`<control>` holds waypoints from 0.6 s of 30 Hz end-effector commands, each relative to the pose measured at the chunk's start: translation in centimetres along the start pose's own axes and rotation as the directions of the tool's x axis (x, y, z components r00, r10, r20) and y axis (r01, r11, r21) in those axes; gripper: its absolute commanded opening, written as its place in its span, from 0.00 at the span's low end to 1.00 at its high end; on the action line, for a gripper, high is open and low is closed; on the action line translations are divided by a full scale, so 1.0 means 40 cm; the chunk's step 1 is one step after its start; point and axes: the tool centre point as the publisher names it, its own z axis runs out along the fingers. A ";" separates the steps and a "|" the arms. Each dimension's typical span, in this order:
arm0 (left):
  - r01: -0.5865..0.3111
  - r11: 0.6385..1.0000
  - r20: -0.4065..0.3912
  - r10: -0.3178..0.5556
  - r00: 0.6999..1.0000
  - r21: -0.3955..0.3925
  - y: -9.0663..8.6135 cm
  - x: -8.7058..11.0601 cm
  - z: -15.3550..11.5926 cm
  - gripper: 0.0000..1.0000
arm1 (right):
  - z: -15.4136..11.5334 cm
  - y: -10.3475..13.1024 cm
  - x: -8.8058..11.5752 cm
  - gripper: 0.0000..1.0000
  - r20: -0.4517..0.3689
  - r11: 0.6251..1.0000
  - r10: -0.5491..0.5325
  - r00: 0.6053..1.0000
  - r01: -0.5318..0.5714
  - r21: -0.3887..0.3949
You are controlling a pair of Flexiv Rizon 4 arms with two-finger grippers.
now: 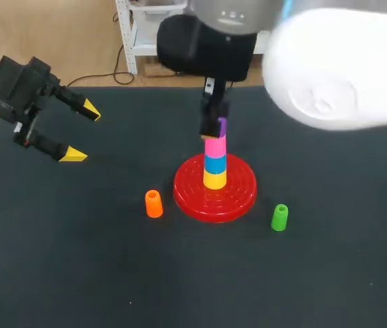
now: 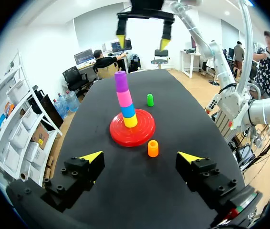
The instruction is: Pick up and stack the cylinders on the red base in this order: pink,purple,orange,green
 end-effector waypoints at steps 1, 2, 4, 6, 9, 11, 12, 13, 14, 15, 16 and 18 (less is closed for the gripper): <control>-0.001 1.000 0.001 0.001 1.000 0.001 0.002 0.003 0.001 1.00 | -0.004 0.054 -0.008 1.00 0.017 1.000 -0.022 1.000 0.022 0.013; -0.001 1.000 0.001 0.001 1.000 0.001 0.002 0.003 0.001 1.00 | -0.005 0.064 -0.014 1.00 0.016 1.000 -0.028 0.999 0.028 0.012; -0.001 1.000 0.001 0.001 1.000 0.001 0.002 0.003 0.001 1.00 | -0.006 0.082 -0.028 1.00 0.023 0.999 -0.046 0.999 0.046 0.004; -0.001 1.000 0.001 0.001 1.000 0.001 0.002 0.003 0.001 1.00 | -0.008 0.092 -0.043 1.00 0.037 0.998 -0.055 0.998 0.056 -0.014; -0.001 1.000 0.001 0.001 1.000 0.001 0.002 0.003 0.001 1.00 | -0.011 0.105 -0.068 1.00 0.050 0.997 -0.072 0.996 0.073 -0.023; -0.001 1.000 0.001 0.001 1.000 0.001 0.002 0.003 0.001 1.00 | -0.002 0.113 -0.087 1.00 0.052 0.996 -0.084 0.995 0.086 -0.033; -0.001 1.000 0.001 0.001 1.000 0.001 0.002 0.003 0.001 1.00 | 0.004 0.115 -0.095 1.00 0.050 0.995 -0.092 0.995 0.094 -0.040; -0.001 1.000 0.001 0.001 1.000 0.001 0.002 0.003 0.001 1.00 | 0.010 0.117 -0.103 1.00 0.050 0.994 -0.098 0.994 0.101 -0.046; -0.001 1.000 0.001 0.001 1.000 0.001 0.002 0.003 0.001 1.00 | 0.019 0.118 -0.110 1.00 0.046 0.994 -0.101 0.994 0.103 -0.046; -0.001 1.000 0.001 0.001 1.000 0.001 0.002 0.003 0.001 1.00 | 0.028 0.118 -0.116 1.00 0.042 0.993 -0.105 0.994 0.107 -0.054; -0.001 1.000 0.001 0.001 1.000 0.001 0.002 0.003 0.001 1.00 | 0.040 0.118 -0.123 1.00 0.037 0.992 -0.109 0.993 0.112 -0.061; -0.001 1.000 0.001 0.001 1.000 0.001 0.002 0.003 0.001 1.00 | 0.057 0.116 -0.136 1.00 0.024 0.992 -0.109 0.994 0.111 -0.058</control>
